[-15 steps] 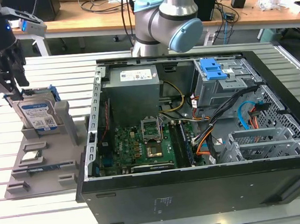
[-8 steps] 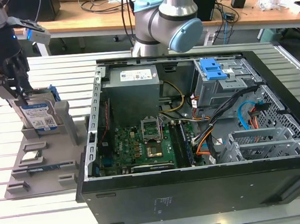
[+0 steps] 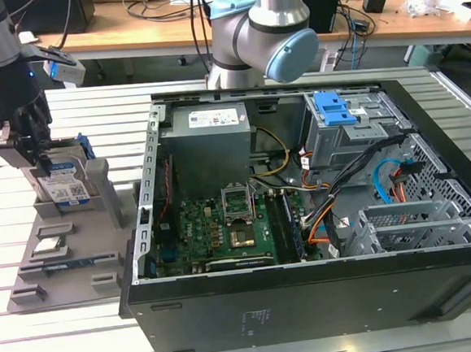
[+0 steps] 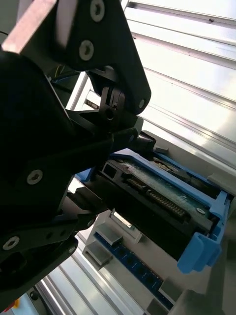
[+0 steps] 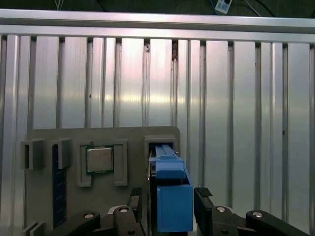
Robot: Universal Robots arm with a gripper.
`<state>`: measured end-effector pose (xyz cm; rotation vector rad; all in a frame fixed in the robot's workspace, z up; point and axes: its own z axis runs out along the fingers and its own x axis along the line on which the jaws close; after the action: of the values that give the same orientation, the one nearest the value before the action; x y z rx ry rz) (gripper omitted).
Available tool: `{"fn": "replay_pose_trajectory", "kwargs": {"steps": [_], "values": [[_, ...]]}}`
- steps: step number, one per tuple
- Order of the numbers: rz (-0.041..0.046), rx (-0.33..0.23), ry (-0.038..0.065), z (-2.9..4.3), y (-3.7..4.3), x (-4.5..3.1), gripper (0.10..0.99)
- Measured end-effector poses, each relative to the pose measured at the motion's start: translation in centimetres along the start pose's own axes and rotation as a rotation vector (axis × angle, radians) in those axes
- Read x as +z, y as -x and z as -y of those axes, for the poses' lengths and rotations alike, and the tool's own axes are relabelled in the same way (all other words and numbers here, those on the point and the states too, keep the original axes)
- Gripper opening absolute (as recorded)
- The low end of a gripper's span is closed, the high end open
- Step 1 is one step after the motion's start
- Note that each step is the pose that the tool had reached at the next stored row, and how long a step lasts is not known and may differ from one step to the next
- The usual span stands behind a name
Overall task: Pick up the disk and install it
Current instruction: 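Pick up the disk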
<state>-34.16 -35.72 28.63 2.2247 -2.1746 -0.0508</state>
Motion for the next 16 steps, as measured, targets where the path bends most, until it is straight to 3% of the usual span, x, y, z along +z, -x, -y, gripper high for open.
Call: {"fn": "replay_pose_trajectory", "kwargs": {"steps": [8, 9, 12, 16], "values": [[-0.0001, 0.000, 0.000, 0.00, 0.00, 0.03, 0.541], [-0.0001, 0.000, 0.000, 0.00, 0.00, 0.03, 0.525], [-0.0001, 0.000, 0.000, 0.00, 0.00, 0.04, 0.365], [-0.0001, 0.000, 0.000, 0.00, 0.00, 0.05, 0.365]]}}
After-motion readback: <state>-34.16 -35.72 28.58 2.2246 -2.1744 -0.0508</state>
